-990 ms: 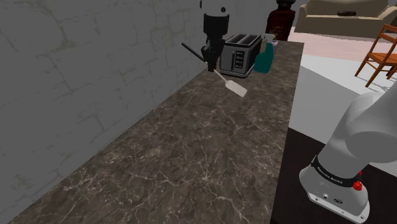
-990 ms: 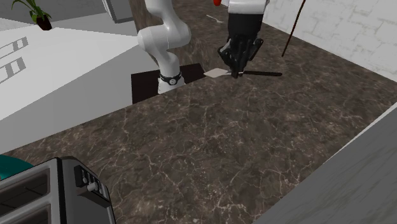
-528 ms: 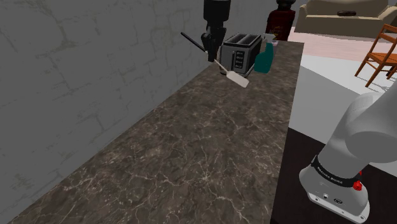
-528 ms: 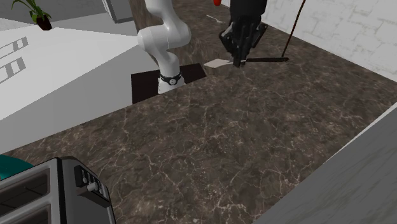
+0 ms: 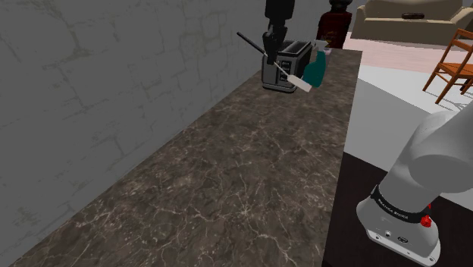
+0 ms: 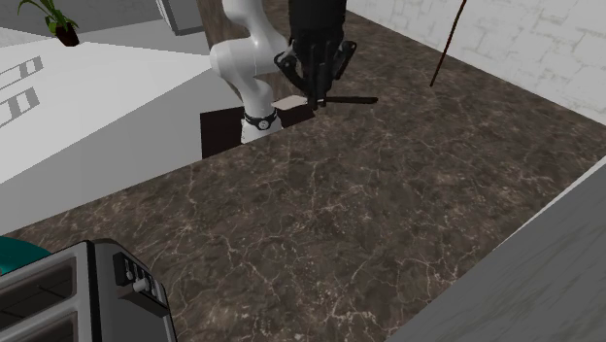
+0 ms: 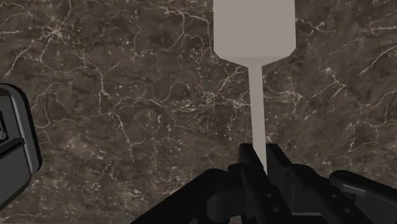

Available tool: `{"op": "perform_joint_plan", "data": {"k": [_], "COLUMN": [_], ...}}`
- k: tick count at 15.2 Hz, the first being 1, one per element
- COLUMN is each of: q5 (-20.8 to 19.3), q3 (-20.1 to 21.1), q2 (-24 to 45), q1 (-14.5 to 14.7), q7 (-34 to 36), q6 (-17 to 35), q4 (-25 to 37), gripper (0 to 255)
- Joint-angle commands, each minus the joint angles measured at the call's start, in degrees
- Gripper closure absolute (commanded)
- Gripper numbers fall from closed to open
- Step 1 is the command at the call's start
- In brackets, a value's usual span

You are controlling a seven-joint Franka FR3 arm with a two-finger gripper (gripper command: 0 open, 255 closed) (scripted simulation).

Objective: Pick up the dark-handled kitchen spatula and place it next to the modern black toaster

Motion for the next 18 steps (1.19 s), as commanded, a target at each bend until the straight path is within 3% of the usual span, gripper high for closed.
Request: {"op": "perform_joint_plan", "data": {"k": [1, 18], "q5": [-0.5, -3.0], "q3": [-2.0, -17.6], "q2": [-0.5, 5.7], "q1": [-1.0, -8.8], "q7": [-3.0, -25.7], "q6": [-0.2, -0.1], "q4": [-0.3, 5.5], "gripper": [255, 255]}}
